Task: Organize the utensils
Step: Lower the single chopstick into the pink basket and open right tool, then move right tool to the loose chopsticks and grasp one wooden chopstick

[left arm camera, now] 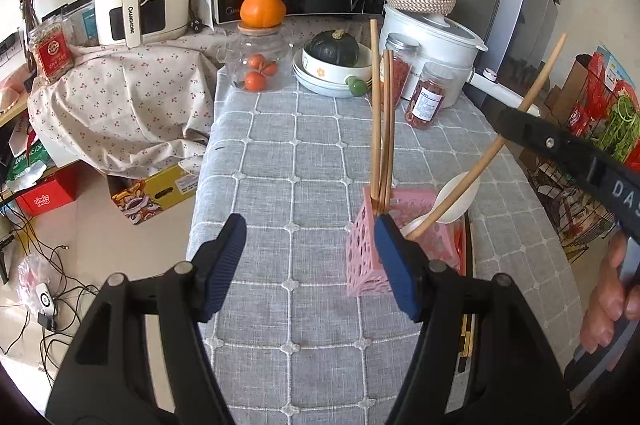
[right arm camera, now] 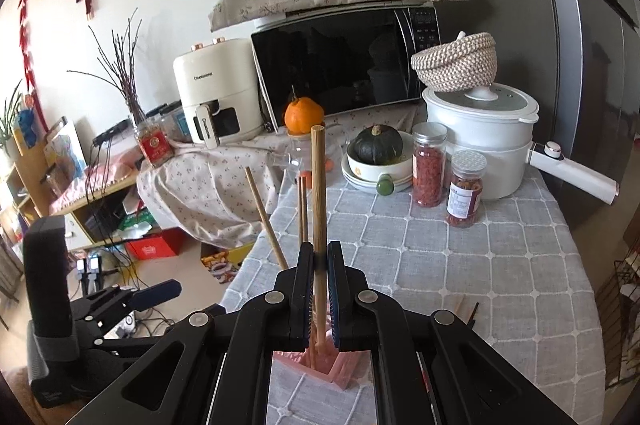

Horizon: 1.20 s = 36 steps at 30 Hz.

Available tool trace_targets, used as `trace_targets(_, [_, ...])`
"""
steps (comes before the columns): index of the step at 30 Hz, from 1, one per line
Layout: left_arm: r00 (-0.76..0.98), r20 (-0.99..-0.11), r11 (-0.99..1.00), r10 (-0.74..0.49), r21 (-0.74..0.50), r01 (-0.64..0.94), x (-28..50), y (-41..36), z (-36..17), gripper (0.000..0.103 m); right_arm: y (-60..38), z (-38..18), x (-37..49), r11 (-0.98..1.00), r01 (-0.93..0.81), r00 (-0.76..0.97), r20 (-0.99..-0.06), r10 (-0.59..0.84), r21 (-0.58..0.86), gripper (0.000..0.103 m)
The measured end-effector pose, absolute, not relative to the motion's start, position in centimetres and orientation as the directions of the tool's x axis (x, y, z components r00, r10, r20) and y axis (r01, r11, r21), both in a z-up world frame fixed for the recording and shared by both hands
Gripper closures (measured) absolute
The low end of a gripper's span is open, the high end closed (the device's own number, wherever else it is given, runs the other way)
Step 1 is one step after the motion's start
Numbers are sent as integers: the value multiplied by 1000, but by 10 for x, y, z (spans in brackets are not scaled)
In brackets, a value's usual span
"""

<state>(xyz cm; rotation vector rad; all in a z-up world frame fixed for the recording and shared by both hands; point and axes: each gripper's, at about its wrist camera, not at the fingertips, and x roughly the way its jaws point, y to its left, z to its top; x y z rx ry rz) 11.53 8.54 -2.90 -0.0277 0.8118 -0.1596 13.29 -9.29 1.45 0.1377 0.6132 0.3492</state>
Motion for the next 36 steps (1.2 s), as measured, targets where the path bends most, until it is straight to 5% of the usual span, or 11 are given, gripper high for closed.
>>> trace_targets(10, [656,-738,986,-158,-88,138,116,83,-34,36,-85,-16,152,916,-281,681,-613,402,288,94])
trace_targets(18, [636,-747,981,-192,-121,155,114,77,-37,34,-103,7,140,899,-291,712,-554,432,328,63])
trace_targets(26, [613,-761,973,-210,-101,208,106,57,-41,25,-141,26,123,911,-259,742,-538,400,321,43])
trace_targets(36, [540,-809,957,-231,-90,275,101,25,-61,24,-197,-31,132,960,-71,632,-732,255,272,36])
